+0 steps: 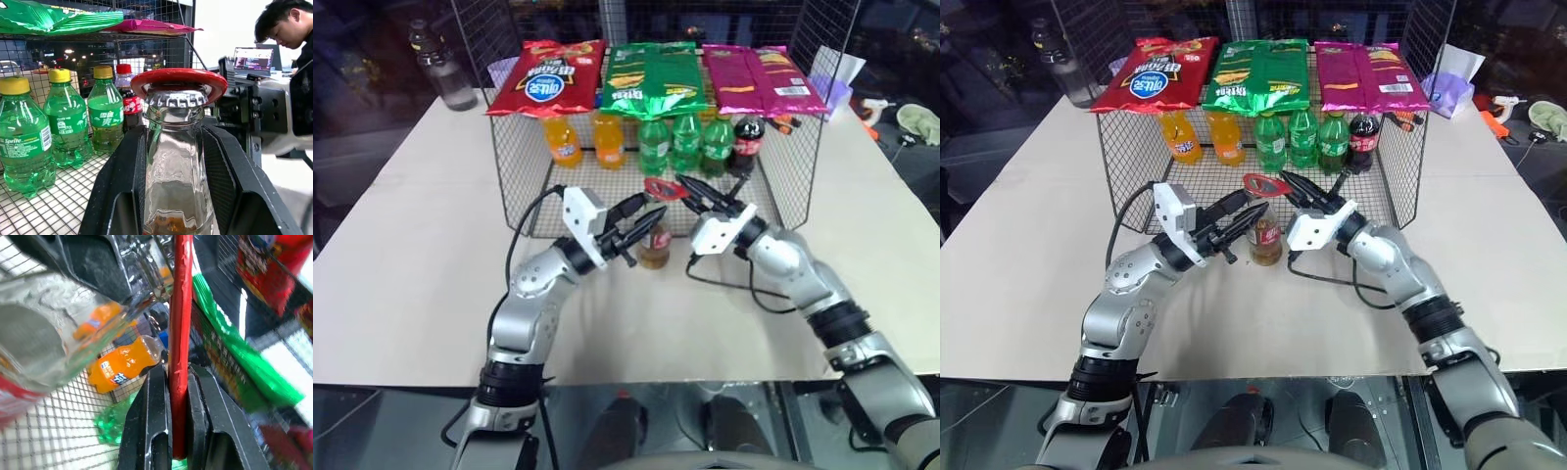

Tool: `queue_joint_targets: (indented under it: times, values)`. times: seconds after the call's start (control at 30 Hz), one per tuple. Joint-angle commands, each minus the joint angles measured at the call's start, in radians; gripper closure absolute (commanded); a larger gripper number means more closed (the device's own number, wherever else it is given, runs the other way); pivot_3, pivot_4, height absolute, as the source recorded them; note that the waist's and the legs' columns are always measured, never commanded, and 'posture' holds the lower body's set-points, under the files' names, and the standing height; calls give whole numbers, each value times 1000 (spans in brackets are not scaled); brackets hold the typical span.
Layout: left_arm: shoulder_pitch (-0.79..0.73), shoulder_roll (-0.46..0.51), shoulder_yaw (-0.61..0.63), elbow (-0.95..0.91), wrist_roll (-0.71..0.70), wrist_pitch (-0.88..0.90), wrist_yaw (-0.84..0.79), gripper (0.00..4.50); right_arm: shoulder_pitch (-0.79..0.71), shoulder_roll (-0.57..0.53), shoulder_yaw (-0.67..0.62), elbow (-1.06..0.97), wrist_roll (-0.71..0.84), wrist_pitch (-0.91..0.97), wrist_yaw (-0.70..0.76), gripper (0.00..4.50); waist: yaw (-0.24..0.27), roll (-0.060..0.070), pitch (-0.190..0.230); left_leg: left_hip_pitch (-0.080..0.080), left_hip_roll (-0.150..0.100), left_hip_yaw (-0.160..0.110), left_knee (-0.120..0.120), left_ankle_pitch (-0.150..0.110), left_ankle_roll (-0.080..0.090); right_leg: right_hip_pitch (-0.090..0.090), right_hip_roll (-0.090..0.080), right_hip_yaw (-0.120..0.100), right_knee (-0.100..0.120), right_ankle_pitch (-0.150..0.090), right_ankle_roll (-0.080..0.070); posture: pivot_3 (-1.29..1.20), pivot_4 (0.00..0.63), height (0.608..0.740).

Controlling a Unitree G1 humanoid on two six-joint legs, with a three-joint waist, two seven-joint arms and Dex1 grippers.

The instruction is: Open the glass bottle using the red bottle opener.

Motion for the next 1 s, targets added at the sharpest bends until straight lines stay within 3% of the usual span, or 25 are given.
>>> queue_joint_targets:
  times: [0.03,0.3,0.57,0.8,1.0]
  values:
    - [2,-7,-59,45,24,44,-6,3238,-85,-45,61,16,-66,-99,55,4500,1,0,0,0,0,0,0,0,0,0,0,0,0,0,0,0,150,740]
    - [-1,-19,-65,48,25,44,-4,3238,-257,-90,60,82,-106,-176,30,4500,-1,0,1,-2,0,-1,-1,0,0,0,0,-1,-1,0,0,0,150,740]
    - [6,-21,-67,45,24,39,-1,3238,-250,-85,18,85,-39,-159,31,4500,-1,0,1,-4,0,-1,-3,0,0,-2,0,0,-5,0,0,0,150,740]
    - [16,-18,-64,37,23,37,-1,3238,-149,-70,-82,28,206,-42,96,4500,0,0,1,-4,0,-1,-3,0,0,-2,-1,0,-5,0,0,0,150,740]
    - [18,-17,-48,28,18,17,-3,3238,18,-59,-130,-133,510,209,295,4500,1,0,1,-4,1,-1,-4,0,0,-2,0,0,-6,0,0,0,150,740]
